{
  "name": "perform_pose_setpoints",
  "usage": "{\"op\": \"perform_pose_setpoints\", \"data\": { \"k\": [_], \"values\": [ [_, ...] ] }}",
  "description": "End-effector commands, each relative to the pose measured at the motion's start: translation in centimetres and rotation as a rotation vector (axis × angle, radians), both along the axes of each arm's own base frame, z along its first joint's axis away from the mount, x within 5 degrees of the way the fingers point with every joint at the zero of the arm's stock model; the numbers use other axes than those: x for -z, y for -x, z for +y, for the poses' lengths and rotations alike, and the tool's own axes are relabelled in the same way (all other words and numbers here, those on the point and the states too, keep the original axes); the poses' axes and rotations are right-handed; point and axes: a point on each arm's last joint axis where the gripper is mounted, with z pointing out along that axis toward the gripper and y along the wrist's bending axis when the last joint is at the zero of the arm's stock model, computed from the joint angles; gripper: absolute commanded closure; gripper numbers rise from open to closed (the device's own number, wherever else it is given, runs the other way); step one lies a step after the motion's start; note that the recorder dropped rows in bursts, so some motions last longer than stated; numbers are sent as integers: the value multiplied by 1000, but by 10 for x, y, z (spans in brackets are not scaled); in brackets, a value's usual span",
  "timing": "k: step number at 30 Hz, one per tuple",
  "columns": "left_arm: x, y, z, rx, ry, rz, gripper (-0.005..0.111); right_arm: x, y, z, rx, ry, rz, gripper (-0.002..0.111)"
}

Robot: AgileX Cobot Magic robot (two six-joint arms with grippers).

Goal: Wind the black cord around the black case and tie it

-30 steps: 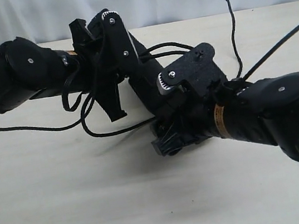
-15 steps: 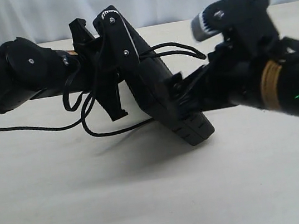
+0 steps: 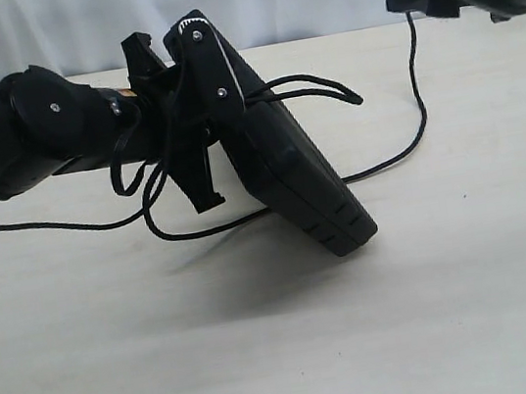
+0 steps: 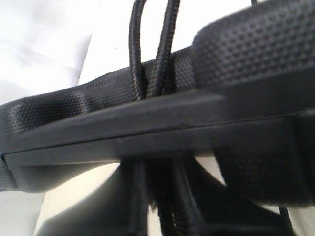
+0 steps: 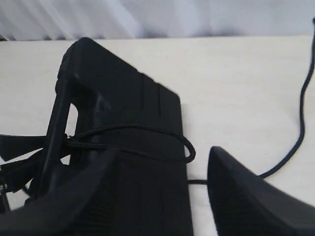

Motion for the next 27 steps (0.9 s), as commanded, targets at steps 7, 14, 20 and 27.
{"op": "perform_pose_setpoints", "data": {
  "k": [7,14,20,27],
  "values": [
    [-1,0,-1,-13,18,3,107,86,-93,-36,-76,-391,539,55],
    [-1,0,-1,-12,17,2,107,116,-114,-31,-100,-490,524,54],
    [-1,0,-1,-5,11,3,107,136,-127,-31,-74,-532,511,54],
    [-1,0,-1,-6,11,2,107,157,-135,-24,-86,-586,525,54]
  ]
}}
